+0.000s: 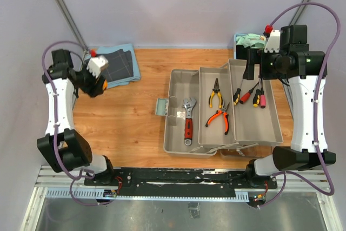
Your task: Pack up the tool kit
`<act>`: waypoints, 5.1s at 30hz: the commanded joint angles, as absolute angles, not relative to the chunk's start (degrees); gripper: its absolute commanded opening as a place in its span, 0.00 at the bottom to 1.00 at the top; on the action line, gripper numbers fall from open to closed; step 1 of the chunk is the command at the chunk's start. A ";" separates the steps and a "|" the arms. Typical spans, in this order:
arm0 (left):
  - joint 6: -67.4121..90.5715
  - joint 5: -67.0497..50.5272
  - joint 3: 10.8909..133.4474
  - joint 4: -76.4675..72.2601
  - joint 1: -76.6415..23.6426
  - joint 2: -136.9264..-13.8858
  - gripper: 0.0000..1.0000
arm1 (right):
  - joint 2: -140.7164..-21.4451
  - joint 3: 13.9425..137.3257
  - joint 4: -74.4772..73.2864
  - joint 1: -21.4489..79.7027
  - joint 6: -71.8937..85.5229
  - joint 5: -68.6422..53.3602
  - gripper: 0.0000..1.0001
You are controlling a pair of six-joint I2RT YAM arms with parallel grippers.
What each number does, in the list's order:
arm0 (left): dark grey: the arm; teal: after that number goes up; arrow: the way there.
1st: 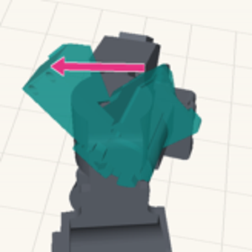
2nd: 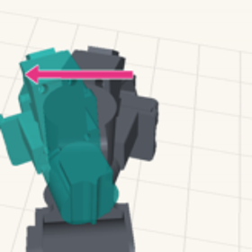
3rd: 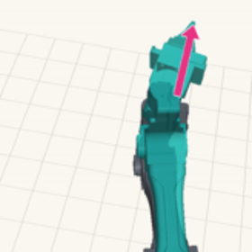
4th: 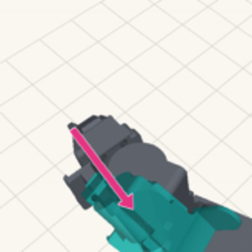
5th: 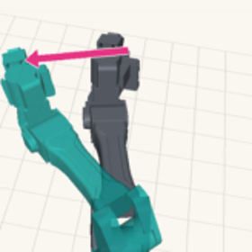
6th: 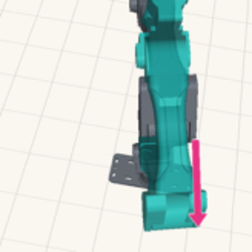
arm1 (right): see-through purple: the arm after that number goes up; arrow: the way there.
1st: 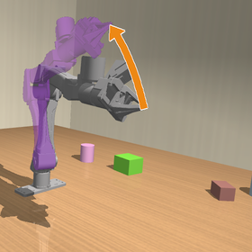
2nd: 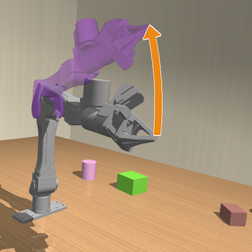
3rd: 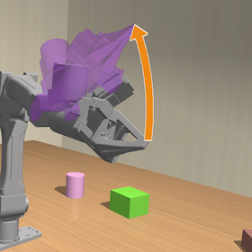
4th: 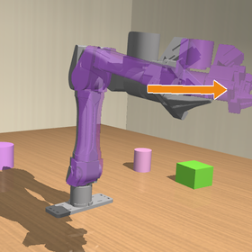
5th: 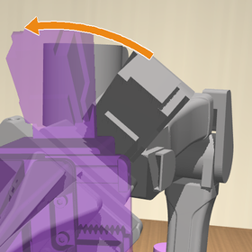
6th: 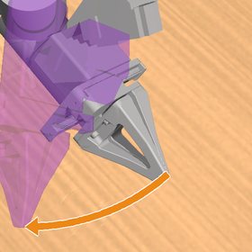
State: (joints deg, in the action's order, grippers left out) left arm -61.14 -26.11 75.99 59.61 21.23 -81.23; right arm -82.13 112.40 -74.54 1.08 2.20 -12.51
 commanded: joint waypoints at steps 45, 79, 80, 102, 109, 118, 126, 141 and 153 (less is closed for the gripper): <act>-17.71 -22.92 115.15 31.77 -54.49 -106.81 0.00 | -67.59 99.06 -63.35 -0.28 24.79 -29.95 0.81; -16.67 -24.44 114.78 32.19 -54.46 -105.07 0.00 | -71.64 92.35 -58.75 8.60 22.18 -27.47 0.27; -16.63 -24.43 114.86 32.17 -54.49 -105.03 0.00 | -71.65 92.13 -58.76 8.60 22.01 -27.64 0.23; -4.79 -18.49 107.37 31.69 -41.27 -98.97 0.95 | -67.01 98.99 -73.15 -1.73 14.16 -22.94 0.01; -5.92 -17.98 98.87 32.89 -29.22 -90.39 0.92 | -62.87 95.34 -79.21 -6.30 10.49 -22.26 0.01; -8.30 -16.17 90.73 33.68 -23.77 -83.00 0.91 | -58.67 84.14 -77.60 -6.86 10.31 -22.62 0.01; -6.94 -16.57 90.35 33.50 -23.09 -82.11 0.91 | -57.64 77.19 -75.36 -6.94 10.27 -22.02 0.01; -5.10 -17.85 87.62 33.23 -22.85 -81.47 0.91 | -57.68 79.13 -77.03 -7.03 10.27 -15.48 0.61; -4.43 -16.23 85.26 32.20 -22.85 -81.34 0.90 | -62.19 97.63 -83.52 -9.87 5.58 -3.43 0.83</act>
